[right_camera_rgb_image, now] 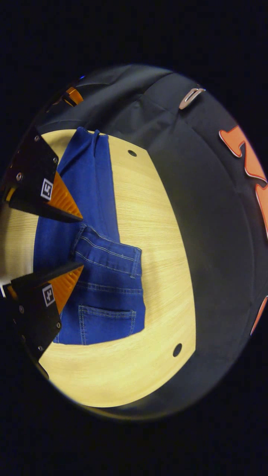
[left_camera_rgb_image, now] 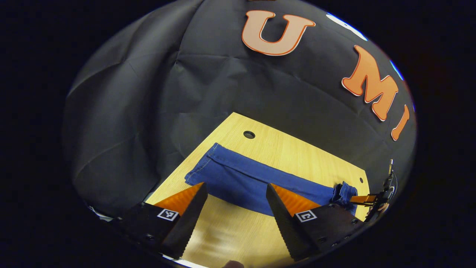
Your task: Grasp the waist and the cuffs of the jeans and fold them to make the two legs overlap; first hold the waist and fold one-third of the jeans toward the cuffs, then hold the cuffs and fold the remaining one-third in the same direction to finish folding.
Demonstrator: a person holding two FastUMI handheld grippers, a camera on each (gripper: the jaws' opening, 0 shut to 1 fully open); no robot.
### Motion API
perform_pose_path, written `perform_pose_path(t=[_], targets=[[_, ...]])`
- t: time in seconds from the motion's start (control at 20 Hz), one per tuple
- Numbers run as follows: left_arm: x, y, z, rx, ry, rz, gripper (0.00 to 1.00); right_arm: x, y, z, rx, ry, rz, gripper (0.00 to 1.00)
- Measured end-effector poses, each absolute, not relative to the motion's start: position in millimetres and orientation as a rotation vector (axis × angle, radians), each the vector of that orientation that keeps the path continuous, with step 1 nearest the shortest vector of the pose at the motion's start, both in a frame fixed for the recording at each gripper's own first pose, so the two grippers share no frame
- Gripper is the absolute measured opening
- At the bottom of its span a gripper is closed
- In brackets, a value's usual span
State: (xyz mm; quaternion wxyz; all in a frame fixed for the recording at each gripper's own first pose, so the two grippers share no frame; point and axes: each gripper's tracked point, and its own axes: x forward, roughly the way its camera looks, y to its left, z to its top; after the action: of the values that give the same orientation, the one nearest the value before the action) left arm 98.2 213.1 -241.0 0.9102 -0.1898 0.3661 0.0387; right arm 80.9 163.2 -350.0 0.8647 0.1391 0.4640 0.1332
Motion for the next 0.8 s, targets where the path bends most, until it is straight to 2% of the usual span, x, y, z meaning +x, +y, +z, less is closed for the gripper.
perform_pose_path(t=[0.05,0.1,0.15,0.2,0.35,0.4,0.45,0.6,0.65,0.8], targets=[[97.4,214.6,-242.2,-0.391,0.761,0.087,0.98,82.2,165.9,-355.9,0.242,0.967,0.298,0.7],[97.3,214.5,-243.6,-0.386,0.766,0.091,0.98,82.6,166.0,-360.9,0.181,0.955,0.312,0.82],[97.6,216.0,-244.5,-0.378,0.77,0.102,0.98,83.9,168.1,-367.5,0.115,0.94,0.325,0.81],[97.5,215.5,-246.0,-0.371,0.776,0.11,0.98,86.3,165.6,-372.7,0.057,0.931,0.327,0.91],[98.9,217.1,-247.3,-0.372,0.788,0.139,1.0,91.5,162.8,-388.5,-0.077,0.928,0.351,0.94],[99.6,216.7,-247.3,-0.373,0.792,0.142,0.95,92.9,163.5,-393.8,-0.109,0.928,0.361,0.93],[99.4,217.5,-247.1,-0.371,0.796,0.149,0.98,98.9,162.3,-401.2,-0.136,0.923,0.356,0.93],[99.1,218.0,-247.8,-0.361,0.805,0.154,0.98,103.0,166.6,-406.5,-0.181,0.929,0.365,0.88],[99.6,217.5,-247.4,-0.358,0.808,0.154,0.98,103.8,165.1,-412.6,-0.211,0.93,0.37,0.83],[99.5,218.3,-247.1,-0.349,0.814,0.156,0.98,108.8,162.0,-413.6,-0.219,0.91,0.368,0.59]])
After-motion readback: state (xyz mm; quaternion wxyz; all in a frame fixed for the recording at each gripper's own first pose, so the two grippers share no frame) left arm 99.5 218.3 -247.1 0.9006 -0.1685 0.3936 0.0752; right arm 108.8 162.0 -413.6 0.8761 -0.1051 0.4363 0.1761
